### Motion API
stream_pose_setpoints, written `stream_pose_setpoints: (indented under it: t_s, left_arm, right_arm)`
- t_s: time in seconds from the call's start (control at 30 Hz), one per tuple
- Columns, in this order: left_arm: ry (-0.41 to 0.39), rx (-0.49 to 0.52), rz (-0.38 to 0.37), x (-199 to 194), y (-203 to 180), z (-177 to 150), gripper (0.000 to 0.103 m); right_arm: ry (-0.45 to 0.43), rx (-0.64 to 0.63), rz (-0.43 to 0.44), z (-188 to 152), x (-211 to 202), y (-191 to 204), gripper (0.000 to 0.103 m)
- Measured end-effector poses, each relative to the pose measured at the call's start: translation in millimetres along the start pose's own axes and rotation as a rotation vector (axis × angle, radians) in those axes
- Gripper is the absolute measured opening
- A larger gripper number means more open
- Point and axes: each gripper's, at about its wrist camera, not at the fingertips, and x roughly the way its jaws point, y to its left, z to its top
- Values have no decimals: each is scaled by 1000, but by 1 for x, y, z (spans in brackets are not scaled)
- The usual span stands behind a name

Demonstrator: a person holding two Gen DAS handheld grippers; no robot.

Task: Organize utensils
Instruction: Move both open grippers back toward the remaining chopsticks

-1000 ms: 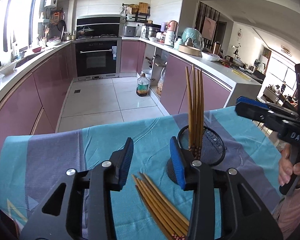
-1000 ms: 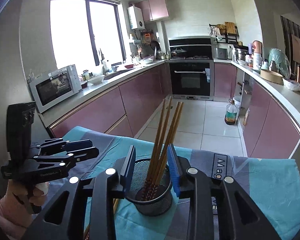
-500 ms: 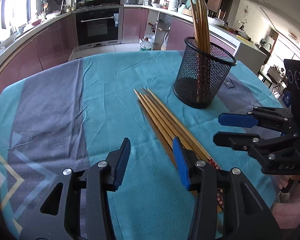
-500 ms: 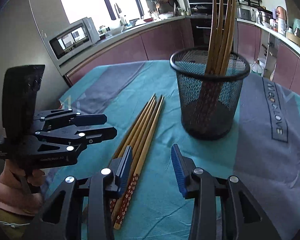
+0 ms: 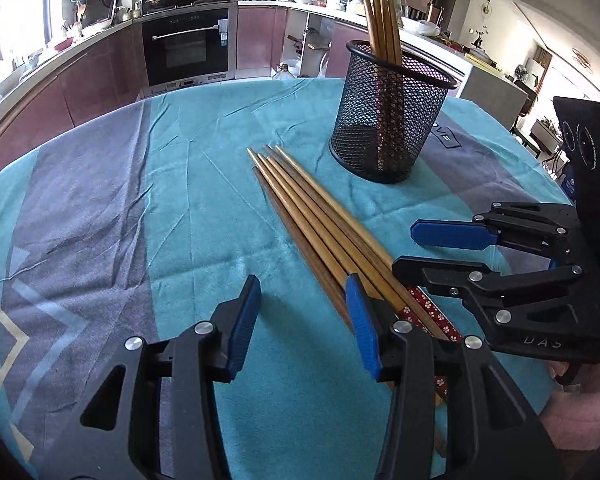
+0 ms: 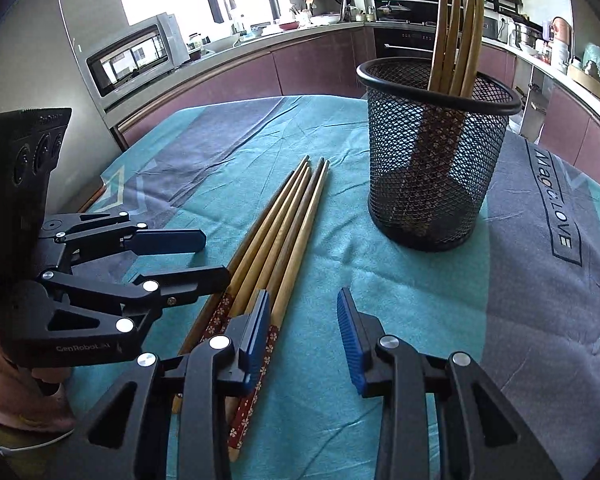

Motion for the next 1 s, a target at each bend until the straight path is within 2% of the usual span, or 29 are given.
stream_pose_setpoints:
  t_s: [0.27,0.33,0.47,0.67,0.8,1.0]
  left_arm:
    - [2,2,5,2,1,1,45]
    - [3,5,10,2,1,1,42]
    - [0,12,11,3,1,1,40]
    - [3,18,12,6,2,4,29]
    - [5,22,24,11,3,8,18]
    - [9,5,32,18,7,17,15]
  right_arm:
    - [3,-12,-34,1,4,4,32]
    - [11,-16,-46,1,6,4,29]
    - [11,-24,-60,3,7,5,28]
    - [8,-37,-68,10,15,7,26]
    - [8,-38,-69,15,19,5,24]
    - [8,-37,-71,25,26,4,22]
